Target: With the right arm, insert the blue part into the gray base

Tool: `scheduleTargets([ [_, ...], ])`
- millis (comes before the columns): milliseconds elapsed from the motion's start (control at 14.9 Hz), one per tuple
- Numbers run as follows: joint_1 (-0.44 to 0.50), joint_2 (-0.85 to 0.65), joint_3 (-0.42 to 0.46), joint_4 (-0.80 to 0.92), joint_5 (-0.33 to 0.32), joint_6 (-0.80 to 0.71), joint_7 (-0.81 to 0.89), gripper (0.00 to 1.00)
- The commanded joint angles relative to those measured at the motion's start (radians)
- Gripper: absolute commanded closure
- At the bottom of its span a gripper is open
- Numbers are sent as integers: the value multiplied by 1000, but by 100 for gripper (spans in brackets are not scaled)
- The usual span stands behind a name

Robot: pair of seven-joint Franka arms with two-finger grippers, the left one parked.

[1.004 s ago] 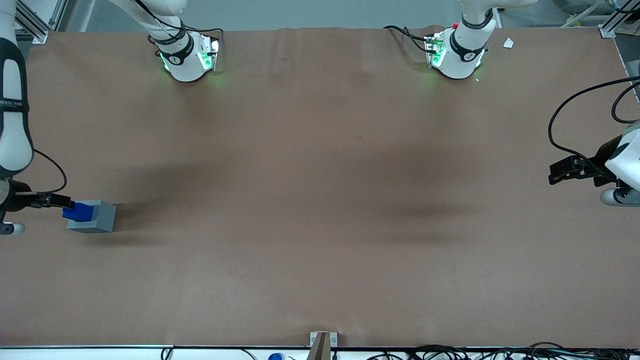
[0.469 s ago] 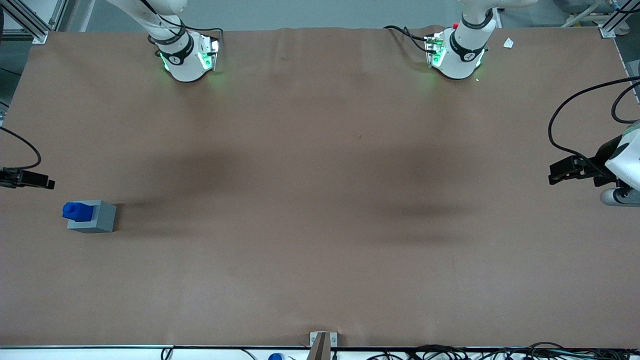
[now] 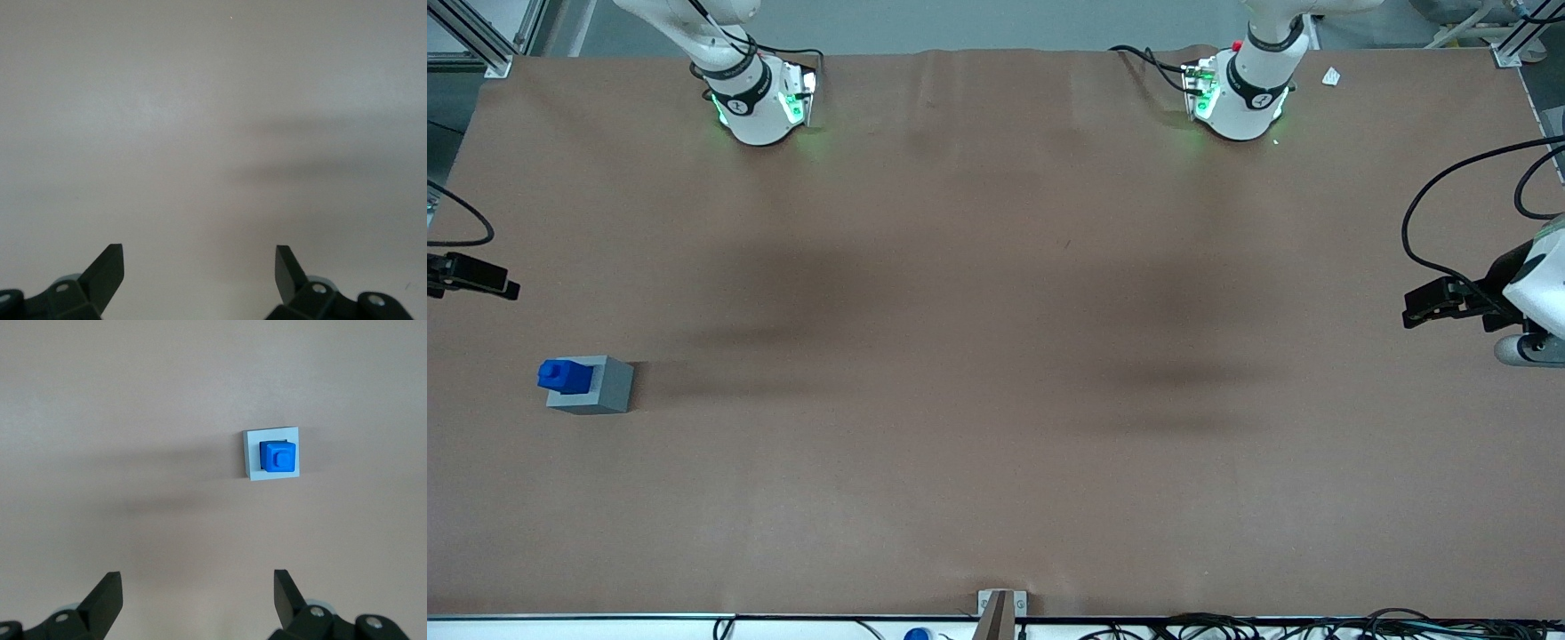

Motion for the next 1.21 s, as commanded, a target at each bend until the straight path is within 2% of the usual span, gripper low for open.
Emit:
scheduleTargets([
  [0, 23, -64, -1, -35, 18, -20, 43, 0],
  [603, 95, -240, -3, -163, 19, -34, 130, 0],
  [1138, 158, -295, -3, -207, 19, -34, 187, 0],
])
